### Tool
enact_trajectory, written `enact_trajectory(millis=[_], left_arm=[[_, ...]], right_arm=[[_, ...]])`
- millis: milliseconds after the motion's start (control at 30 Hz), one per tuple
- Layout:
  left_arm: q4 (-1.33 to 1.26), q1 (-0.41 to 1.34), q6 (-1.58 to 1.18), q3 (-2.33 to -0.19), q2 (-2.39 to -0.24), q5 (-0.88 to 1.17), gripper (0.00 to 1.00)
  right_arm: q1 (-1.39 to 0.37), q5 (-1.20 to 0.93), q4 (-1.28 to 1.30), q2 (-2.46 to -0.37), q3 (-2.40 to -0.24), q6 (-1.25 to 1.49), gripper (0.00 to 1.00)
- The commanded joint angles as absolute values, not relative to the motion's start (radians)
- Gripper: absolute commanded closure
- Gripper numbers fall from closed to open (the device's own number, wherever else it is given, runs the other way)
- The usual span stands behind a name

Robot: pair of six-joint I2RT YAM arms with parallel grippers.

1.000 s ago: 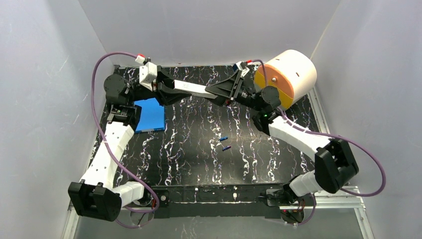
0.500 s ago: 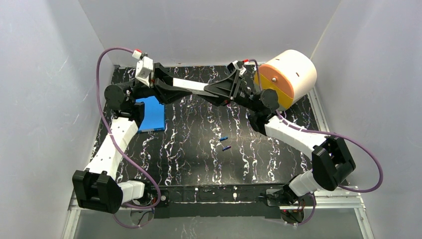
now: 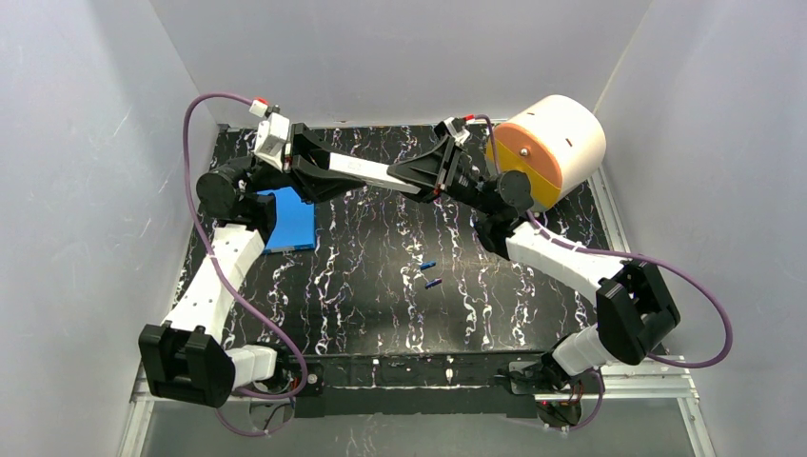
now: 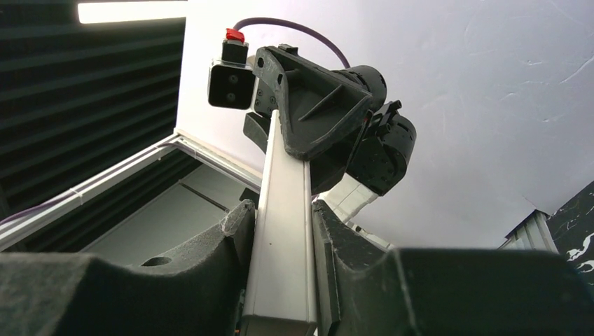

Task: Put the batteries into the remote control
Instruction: Adjust the remote control, then remove the battery cover from the remote control.

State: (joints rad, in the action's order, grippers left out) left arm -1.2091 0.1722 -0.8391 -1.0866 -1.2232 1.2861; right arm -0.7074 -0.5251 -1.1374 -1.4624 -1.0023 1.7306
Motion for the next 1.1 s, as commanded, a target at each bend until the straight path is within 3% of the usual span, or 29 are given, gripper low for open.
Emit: enact_trajectory(millis=[0, 133, 400, 800, 867, 967, 1067], left_arm=[[-1.25, 0.153, -0.868, -1.111, -1.225, 1.291, 1.0], [-1.25, 0.133, -0.873, -1.114, -1.224, 1.29, 1.0], [-1.258, 0.108, -0.891, -1.118, -1.229, 1.274, 1.0], [-1.284, 0.076, -0.922, -1.118, -1.236, 1.244, 1.0], [-1.284, 0.075, -0.923, -1.116, -1.236, 1.249, 1.0], [-1.284, 0.077, -0.921, -1.111, -1.238, 1.264, 1.0], [-1.274, 0.08, -0.903, -1.091, -1.233, 1.286, 1.0]], right_arm=[[-0.695, -0.503, -1.198, -1.424, -0.988, 1.728, 0.75], [-0.666, -0.499, -1.234, -1.407, -0.952, 1.751, 0.78], [-0.623, -0.512, -1.263, -1.384, -0.918, 1.758, 0.69], [-0.583, -0.545, -1.408, -1.4, -0.87, 1.779, 0.71], [-0.58, -0.548, -1.392, -1.397, -0.87, 1.775, 0.66], [-0.578, -0.553, -1.299, -1.385, -0.879, 1.737, 0.39], [-0.578, -0.565, -1.129, -1.362, -0.917, 1.653, 0.26]])
